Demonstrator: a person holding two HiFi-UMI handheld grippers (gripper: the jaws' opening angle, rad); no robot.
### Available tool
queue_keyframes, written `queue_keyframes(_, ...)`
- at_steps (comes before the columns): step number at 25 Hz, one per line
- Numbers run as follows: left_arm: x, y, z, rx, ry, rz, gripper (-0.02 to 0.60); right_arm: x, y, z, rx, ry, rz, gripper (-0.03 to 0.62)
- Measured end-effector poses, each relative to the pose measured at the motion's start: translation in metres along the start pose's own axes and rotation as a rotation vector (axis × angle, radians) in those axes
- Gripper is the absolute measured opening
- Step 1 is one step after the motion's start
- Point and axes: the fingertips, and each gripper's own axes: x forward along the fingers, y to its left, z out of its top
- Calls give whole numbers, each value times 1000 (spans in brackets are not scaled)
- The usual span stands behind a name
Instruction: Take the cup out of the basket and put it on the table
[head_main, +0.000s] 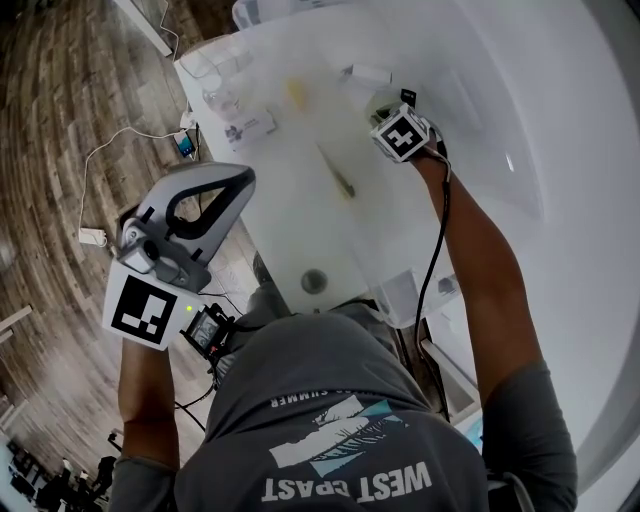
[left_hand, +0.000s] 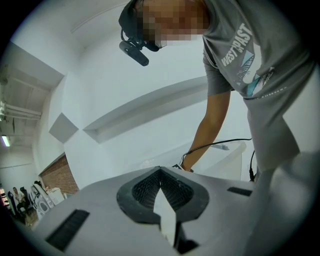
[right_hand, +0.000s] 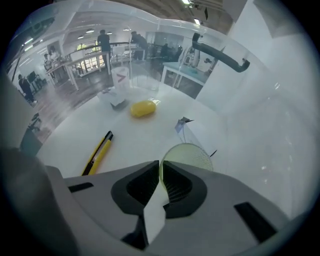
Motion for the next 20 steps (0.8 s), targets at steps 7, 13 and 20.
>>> queue_keyframes(7, -7, -3, 2, 8, -22, -6, 9, -34, 3, 11, 14, -59, -44, 31)
queue_keyframes(13, -16, -6, 9, 24, -55, -24, 9, -95, 8, 42, 4, -175, -123, 31)
queue_keyframes(20, -30, -11, 21, 52, -87, -43, 9, -168, 29, 75, 3, -285, -195, 31)
